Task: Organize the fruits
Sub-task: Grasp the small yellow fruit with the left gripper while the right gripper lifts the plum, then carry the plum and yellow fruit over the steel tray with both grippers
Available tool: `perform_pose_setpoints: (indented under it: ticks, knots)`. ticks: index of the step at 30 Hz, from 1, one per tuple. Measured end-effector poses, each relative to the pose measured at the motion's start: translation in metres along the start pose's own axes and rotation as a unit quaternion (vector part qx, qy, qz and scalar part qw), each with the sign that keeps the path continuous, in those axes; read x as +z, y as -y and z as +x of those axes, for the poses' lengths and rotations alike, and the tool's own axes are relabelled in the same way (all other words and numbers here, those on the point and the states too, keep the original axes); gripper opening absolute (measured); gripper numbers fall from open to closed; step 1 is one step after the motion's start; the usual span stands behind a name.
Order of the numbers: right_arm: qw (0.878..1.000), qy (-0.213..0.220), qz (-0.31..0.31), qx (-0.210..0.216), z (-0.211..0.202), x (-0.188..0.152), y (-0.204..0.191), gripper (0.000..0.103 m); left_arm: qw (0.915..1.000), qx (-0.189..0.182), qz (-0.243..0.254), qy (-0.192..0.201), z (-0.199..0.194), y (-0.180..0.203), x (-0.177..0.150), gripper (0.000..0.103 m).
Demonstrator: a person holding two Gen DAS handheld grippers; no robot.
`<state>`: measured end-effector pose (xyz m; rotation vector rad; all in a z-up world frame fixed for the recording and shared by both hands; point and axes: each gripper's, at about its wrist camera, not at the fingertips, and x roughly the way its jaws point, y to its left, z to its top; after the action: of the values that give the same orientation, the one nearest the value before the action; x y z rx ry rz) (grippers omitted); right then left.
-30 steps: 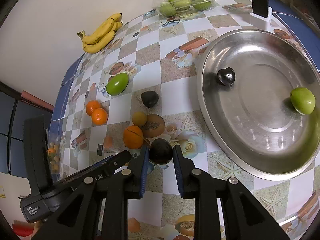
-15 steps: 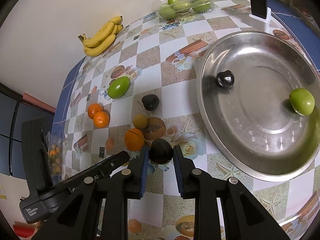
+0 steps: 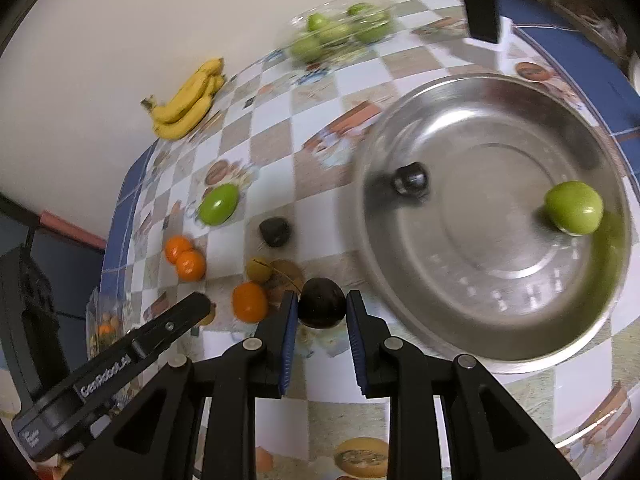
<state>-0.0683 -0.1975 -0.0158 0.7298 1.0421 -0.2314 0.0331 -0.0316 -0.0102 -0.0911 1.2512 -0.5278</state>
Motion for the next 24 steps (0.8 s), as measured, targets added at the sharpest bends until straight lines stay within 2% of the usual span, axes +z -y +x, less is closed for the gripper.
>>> perform_pose_setpoints:
  ticks: [13,24]
  knots:
    - [0.993,0.039,0.098,-0.047,-0.025,0.011,0.076,0.026,0.9940,-0.036,0.103,0.006,0.009,0.076,-0.006,0.028]
    - [0.989,0.055,0.124,-0.060,-0.040,0.012,0.105,0.026,0.9864,-0.047,0.157,0.005,0.037,0.124,-0.015,0.028]
